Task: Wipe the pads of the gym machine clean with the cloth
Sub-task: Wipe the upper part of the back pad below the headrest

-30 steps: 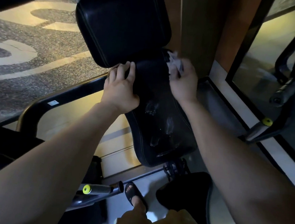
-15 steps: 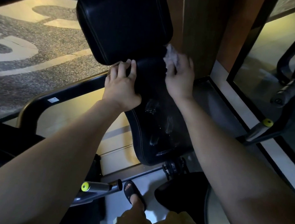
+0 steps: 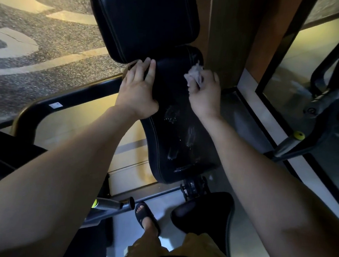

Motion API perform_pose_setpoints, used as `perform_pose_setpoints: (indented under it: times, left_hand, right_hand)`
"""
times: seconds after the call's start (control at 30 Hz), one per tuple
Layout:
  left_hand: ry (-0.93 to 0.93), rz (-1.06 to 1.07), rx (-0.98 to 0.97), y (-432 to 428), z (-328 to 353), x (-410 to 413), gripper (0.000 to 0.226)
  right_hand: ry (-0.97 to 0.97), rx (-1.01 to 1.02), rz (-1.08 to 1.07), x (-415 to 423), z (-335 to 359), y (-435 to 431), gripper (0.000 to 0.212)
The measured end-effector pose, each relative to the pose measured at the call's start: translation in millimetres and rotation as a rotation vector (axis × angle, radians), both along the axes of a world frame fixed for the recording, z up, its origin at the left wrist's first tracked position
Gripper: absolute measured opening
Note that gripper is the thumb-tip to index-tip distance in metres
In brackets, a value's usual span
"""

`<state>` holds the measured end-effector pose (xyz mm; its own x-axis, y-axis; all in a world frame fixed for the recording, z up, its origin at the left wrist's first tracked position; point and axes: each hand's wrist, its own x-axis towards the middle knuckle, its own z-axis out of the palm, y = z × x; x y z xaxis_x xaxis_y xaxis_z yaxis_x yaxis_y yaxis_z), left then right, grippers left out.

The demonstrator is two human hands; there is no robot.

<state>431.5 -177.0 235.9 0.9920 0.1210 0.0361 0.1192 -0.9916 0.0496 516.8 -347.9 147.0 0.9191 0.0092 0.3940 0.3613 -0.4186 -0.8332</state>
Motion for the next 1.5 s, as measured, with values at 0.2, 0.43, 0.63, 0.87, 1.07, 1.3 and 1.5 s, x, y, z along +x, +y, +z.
perform_pose_setpoints:
  times: [0.2,0.43,0.63,0.87,1.07,1.3,1.5]
  left_hand:
    - [-0.022,-0.056,0.008,9.8,-11.6,-10.8,0.099]
    - [-0.014,-0.024,0.008,9.7,-15.0,-9.5,0.103]
    - [0.021,-0.003,-0.009,1.1,-13.4,-9.3,0.102]
    - [0.068,0.011,-0.023,3.5,-3.4,-9.9,0.104]
    - [0.072,0.019,-0.038,0.6,-1.6,-9.0,0.104]
    - [0.08,0.01,-0.043,2.9,-2.2,-6.4,0.106]
    - [0.078,0.023,-0.028,-0.8,-5.7,-6.8,0.106]
  right_hand:
    - [-0.114,-0.241,-0.003,-17.5,-42.5,-1.3,0.029]
    - [-0.003,-0.197,-0.049,-20.7,-45.7,1.5,0.022]
    - [-0.144,-0.125,-0.078,-15.3,-29.7,10.0,0.022]
    - [0.048,-0.041,-0.19,-19.2,-40.8,9.9,0.021]
    - [-0.065,0.038,-0.096,18.0,2.4,9.6,0.032]
    - [0.396,-0.021,-0.189,-18.3,-58.7,-12.9,0.022]
    - [0.126,0.134,-0.077,14.8,5.0,5.2,0.012]
